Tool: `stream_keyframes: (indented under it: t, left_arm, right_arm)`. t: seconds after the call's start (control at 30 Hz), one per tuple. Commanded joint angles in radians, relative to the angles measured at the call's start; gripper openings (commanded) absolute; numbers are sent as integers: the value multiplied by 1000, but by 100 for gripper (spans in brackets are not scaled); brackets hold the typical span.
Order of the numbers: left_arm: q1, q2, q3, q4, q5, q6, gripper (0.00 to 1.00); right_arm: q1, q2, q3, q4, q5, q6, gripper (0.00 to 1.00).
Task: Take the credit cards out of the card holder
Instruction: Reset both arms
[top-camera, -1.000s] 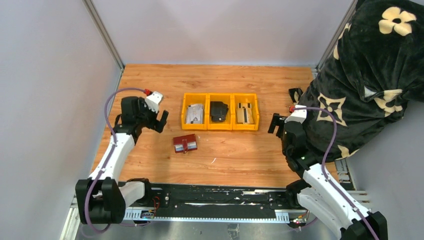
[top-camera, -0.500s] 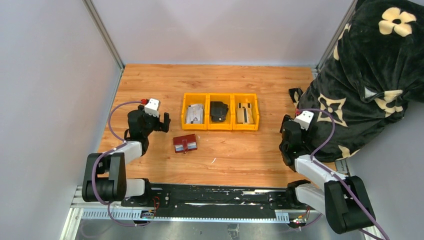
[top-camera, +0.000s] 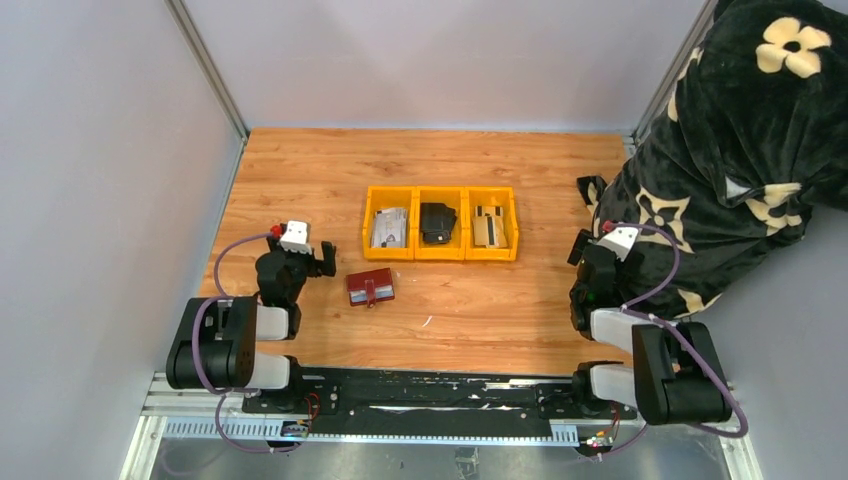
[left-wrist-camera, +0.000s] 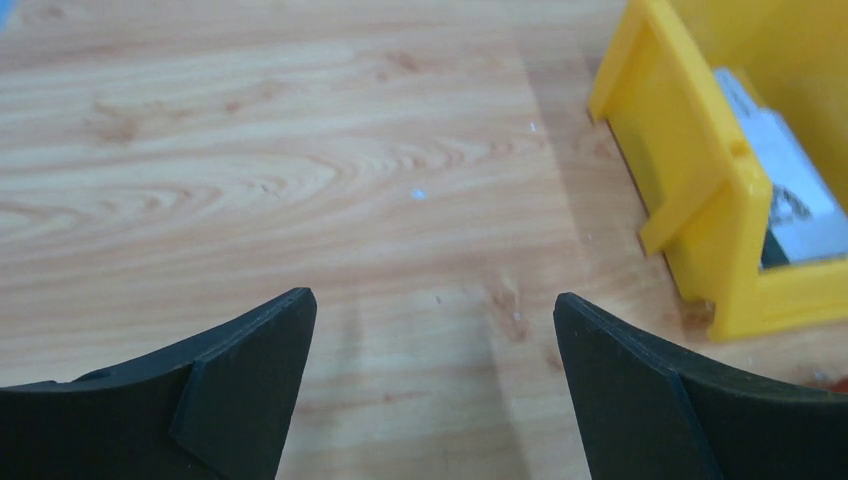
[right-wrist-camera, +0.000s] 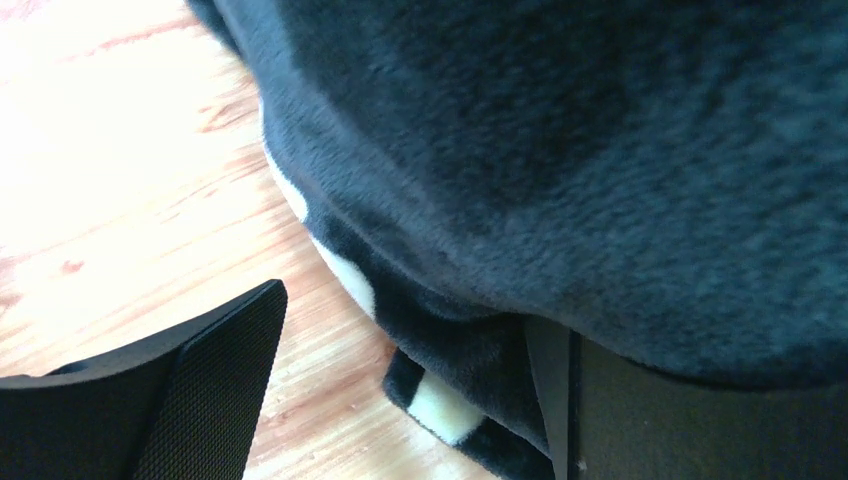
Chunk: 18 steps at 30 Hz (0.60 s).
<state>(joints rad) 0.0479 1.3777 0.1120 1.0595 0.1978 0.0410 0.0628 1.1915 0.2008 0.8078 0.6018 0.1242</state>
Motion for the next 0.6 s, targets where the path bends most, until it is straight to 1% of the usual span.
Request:
stream_keyframes:
  t: [0.0,0.03,0.07,0.1,0.13,0.17,0.23,0.27,0.3,0.33,0.43,0.57]
  left_arm:
    - [6,14,50,114,-71,-33,100]
    - [6,18,51,123,-53,-29,100]
    - [6,1,65,67,-43,-19,100]
    - [3,-11,74,24,-44,-9,100]
    - [3,-7,71,37,-46,-10,100]
    - [3,5,65,71,-46,-17,100]
    - [1,4,65,72,-44,-16,100]
    - [1,-3,67,55,-44,-12,100]
    - [2,0,64,63,-44,-13,100]
    - [1,3,62,76,-44,-16,100]
    - [1,1,62,72,-44,-16,100]
    - [1,1,61,78,-41,-16,100]
  right_arm:
    - [-23,82,-12,151,-156,-87,91]
    - [-23,89,-4,143,-226,-112,92]
    - [-23,108,-2,139,-296,-140,92]
    - [-21,173,-24,259,-312,-161,92]
    - [-16,252,-55,434,-300,-187,93]
    - [-5,266,-60,470,-282,-203,93]
    - [-4,182,27,149,-268,-156,94]
    - [-8,196,30,177,-268,-166,94]
    - [-6,242,-7,322,-267,-184,95]
    - [-2,252,-17,361,-260,-193,95]
    - [2,193,21,194,-260,-175,96]
    - [2,196,21,199,-261,-176,96]
